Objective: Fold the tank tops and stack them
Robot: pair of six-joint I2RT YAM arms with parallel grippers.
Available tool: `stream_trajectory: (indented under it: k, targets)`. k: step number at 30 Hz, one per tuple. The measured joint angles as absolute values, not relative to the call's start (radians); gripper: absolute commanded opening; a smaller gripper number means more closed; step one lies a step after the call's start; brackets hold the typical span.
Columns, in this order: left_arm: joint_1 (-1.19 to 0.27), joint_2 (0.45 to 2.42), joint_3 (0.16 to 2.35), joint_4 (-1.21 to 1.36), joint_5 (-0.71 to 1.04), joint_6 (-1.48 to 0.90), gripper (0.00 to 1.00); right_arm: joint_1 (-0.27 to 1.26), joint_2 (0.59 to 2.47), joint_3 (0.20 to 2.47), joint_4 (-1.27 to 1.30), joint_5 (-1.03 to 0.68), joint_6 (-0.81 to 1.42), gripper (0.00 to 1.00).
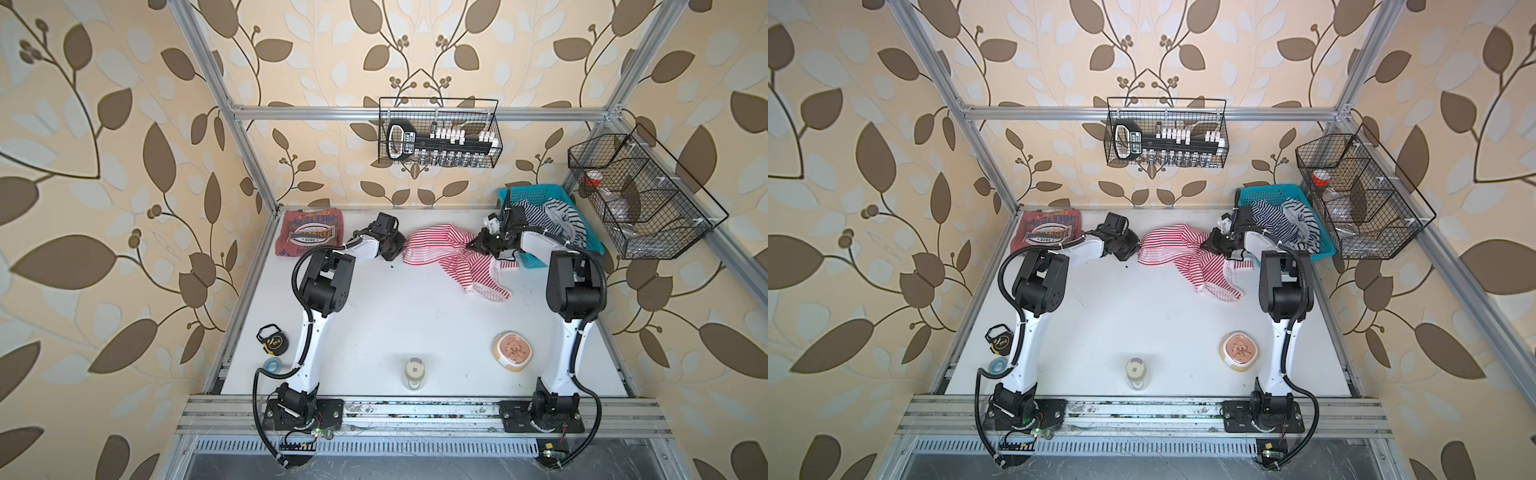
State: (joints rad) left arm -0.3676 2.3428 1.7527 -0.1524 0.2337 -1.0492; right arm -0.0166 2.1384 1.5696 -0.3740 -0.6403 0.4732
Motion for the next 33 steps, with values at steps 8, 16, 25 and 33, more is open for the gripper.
stream_trajectory:
  k: [8,16,25,33]
  targets:
    - [-0.348,2.261,1.747,-0.255,0.227,-0.944,0.00,-0.017,1.997,1.564,-0.421,-0.659,0.444,0.00]
    - [-0.239,1.918,1.769,-0.348,0.225,-0.799,0.00,-0.016,1.816,1.564,-0.437,-0.721,0.421,0.00]
    - [-0.214,1.802,2.024,-0.455,0.252,-0.677,0.00,-0.016,1.785,1.627,-0.496,-0.820,0.414,0.00]
    - [-0.223,1.740,1.918,-0.487,0.388,-0.578,0.00,-0.016,1.709,1.516,-0.525,-0.811,0.346,0.03]
